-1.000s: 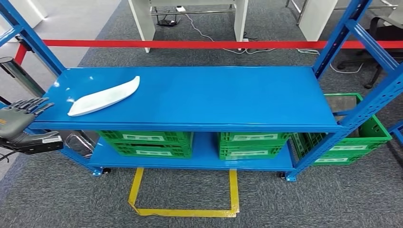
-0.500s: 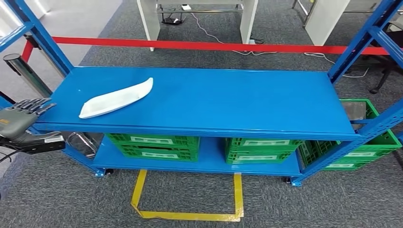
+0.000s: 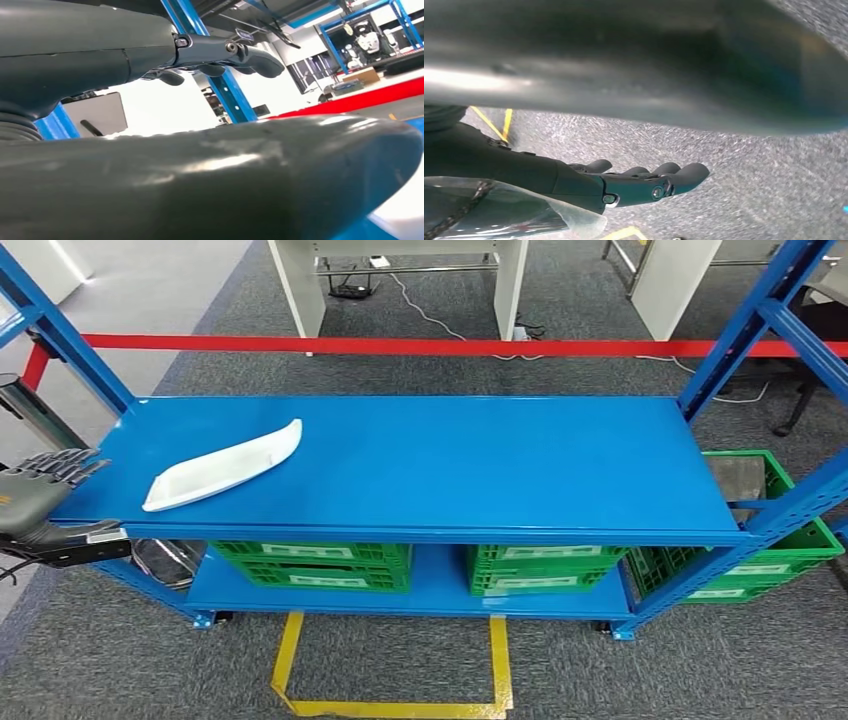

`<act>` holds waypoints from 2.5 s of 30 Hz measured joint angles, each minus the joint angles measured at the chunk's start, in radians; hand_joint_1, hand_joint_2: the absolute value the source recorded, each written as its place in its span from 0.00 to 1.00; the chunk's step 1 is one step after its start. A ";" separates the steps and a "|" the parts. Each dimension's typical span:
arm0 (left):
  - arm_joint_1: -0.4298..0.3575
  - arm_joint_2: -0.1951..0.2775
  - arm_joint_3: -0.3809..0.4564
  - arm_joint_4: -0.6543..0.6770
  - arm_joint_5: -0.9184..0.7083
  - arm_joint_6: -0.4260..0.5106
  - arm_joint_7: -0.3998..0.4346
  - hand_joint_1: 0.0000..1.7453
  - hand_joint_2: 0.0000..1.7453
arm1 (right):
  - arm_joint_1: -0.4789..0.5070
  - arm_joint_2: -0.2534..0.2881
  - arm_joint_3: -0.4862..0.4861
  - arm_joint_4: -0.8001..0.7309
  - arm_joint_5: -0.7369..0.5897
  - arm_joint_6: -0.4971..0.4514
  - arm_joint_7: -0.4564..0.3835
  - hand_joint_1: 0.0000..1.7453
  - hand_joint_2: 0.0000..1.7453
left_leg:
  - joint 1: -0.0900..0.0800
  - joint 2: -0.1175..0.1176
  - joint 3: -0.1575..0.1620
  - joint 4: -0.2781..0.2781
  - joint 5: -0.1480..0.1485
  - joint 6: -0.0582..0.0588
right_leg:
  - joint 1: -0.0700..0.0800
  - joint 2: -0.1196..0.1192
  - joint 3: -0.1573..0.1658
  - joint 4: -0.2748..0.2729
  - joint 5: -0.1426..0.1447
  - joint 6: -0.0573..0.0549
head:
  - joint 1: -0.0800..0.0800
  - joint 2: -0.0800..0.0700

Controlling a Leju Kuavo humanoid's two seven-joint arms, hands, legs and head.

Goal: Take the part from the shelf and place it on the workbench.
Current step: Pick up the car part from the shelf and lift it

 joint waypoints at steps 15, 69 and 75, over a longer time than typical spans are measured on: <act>0.003 -0.006 0.000 0.004 -0.004 0.005 0.002 0.00 0.00 | 0.001 0.000 0.000 0.000 0.000 0.000 -0.001 0.00 0.00 | -0.028 -0.002 0.077 -0.074 -0.042 0.074 | 0.014 -0.004 -0.133 0.112 0.044 0.009 | 0.011 0.000; -0.180 -0.156 -0.113 0.157 0.047 -0.062 -0.088 0.00 1.00 | -0.014 0.001 0.017 0.000 0.002 0.002 -0.006 0.00 0.00 | -0.016 -0.003 0.030 -0.072 0.003 0.049 | 0.011 0.001 -0.012 -0.003 0.011 0.014 | 0.007 0.000; -0.262 -0.221 -0.163 0.243 0.046 -0.076 -0.099 0.00 1.00 | -0.015 -0.001 0.021 0.000 0.002 0.001 -0.006 0.00 0.00 | -0.017 -0.003 0.030 -0.072 0.004 0.050 | 0.011 0.001 -0.012 -0.003 0.011 0.014 | 0.007 0.000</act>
